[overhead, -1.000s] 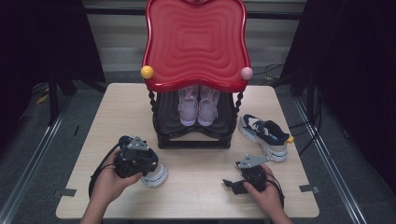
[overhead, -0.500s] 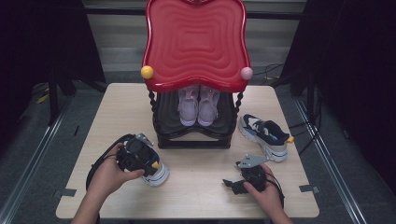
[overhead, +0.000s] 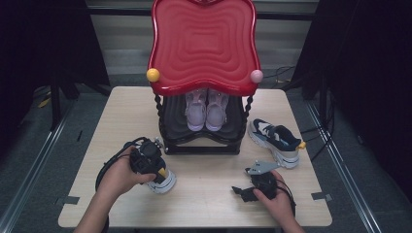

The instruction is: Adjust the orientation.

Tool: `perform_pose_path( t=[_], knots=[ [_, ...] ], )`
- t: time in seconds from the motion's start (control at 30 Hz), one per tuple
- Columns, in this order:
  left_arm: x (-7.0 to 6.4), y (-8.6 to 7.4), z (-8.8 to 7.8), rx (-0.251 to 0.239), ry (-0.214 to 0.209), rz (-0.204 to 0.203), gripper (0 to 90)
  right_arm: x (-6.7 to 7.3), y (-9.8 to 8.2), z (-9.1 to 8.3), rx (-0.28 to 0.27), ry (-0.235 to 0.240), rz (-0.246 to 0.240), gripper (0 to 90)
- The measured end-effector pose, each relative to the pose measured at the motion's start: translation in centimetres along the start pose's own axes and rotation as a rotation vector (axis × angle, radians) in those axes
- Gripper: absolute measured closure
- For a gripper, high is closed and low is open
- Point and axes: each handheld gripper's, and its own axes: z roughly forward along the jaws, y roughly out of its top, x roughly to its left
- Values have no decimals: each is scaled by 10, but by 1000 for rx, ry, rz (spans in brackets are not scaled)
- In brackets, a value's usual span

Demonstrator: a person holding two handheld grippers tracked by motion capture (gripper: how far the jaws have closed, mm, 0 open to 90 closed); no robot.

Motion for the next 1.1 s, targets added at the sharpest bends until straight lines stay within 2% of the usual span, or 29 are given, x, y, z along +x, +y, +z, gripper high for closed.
perform_pose_path(
  t=[0.33,0.37,0.4,0.57,0.77,0.93,1.1],
  knots=[
    [0,7,7,49,-9,-7,496,0,0,0,-1,1,-1,138],
    [1,8,8,63,-7,3,496,0,0,0,-1,1,-1,138],
    [0,9,10,62,-9,-9,496,0,0,0,-1,0,-1,138],
    [2,18,13,86,-15,-3,497,0,0,0,-1,1,0,138],
    [4,22,20,119,-25,-3,553,0,0,0,-2,2,-1,138],
    [5,25,22,150,-10,1,574,0,0,0,-2,1,-1,138],
    [5,28,22,169,-24,-4,592,0,0,0,-2,1,0,138]
  ],
)
